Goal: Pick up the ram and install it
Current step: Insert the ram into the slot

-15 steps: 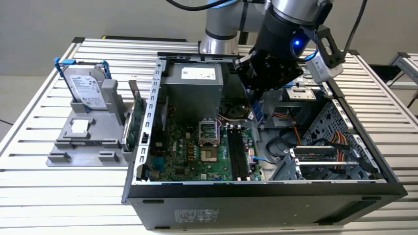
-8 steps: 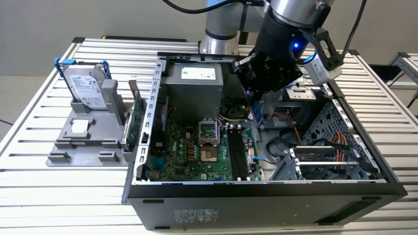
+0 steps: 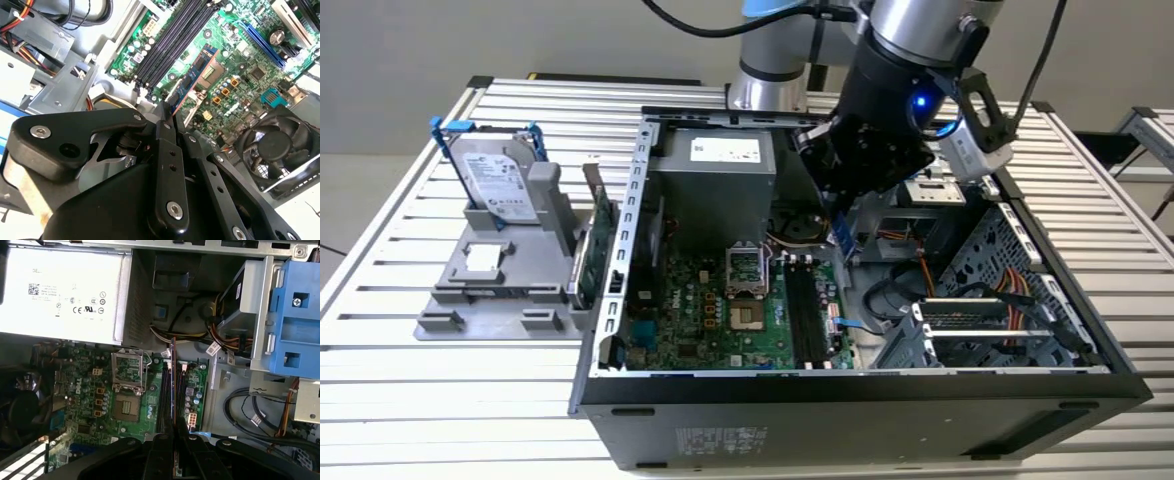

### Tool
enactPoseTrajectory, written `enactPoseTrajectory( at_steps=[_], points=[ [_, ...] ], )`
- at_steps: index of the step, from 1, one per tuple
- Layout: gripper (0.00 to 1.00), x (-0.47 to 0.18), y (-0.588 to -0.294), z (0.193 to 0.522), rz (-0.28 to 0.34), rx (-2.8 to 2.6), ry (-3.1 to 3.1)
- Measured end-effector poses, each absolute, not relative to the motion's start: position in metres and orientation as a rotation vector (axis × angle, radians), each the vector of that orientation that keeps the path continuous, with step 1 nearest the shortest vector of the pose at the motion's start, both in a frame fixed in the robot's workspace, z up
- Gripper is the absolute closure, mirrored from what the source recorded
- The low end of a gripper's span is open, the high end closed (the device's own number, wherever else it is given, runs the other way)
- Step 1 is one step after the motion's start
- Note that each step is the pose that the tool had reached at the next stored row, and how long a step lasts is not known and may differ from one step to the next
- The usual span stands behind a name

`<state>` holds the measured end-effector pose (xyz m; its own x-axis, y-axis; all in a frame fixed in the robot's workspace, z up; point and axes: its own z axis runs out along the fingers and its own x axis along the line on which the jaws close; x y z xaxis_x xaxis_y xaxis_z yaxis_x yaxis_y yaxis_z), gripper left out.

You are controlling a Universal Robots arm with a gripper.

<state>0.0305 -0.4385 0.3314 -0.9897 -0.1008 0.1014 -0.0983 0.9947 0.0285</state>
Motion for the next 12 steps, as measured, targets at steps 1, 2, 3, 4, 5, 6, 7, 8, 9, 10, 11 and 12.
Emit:
enactPoseTrajectory(
  at_steps=[1, 2, 3, 4, 5, 6, 7, 8, 9, 10, 11, 12],
  points=[
    [1.00, 0.0306, -0.4385, 0.3308, -0.036, 0.152, -3.035],
    [1.00, 0.0305, -0.4385, 0.3301, -0.036, 0.152, -3.035],
    [1.00, 0.0306, -0.4385, 0.3291, -0.036, 0.152, -3.035],
    [1.00, 0.0306, -0.4385, 0.3283, -0.036, 0.152, -3.035],
    [1.00, 0.0306, -0.4385, 0.3279, -0.036, 0.152, -3.035],
    [1.00, 0.0306, -0.4385, 0.3275, -0.036, 0.152, -3.035],
    [1.00, 0.0306, -0.4385, 0.3272, -0.035, 0.152, -3.035],
    [1.00, 0.0306, -0.4385, 0.3267, -0.036, 0.152, -3.035],
    [1.00, 0.0306, -0.4385, 0.3262, -0.036, 0.152, -3.035],
    [1.00, 0.0306, -0.4385, 0.3255, -0.036, 0.151, -3.036],
    [1.00, 0.0306, -0.4385, 0.3250, -0.035, 0.149, -3.036],
    [1.00, 0.0306, -0.4385, 0.3247, -0.034, 0.145, -3.037]
  ],
)
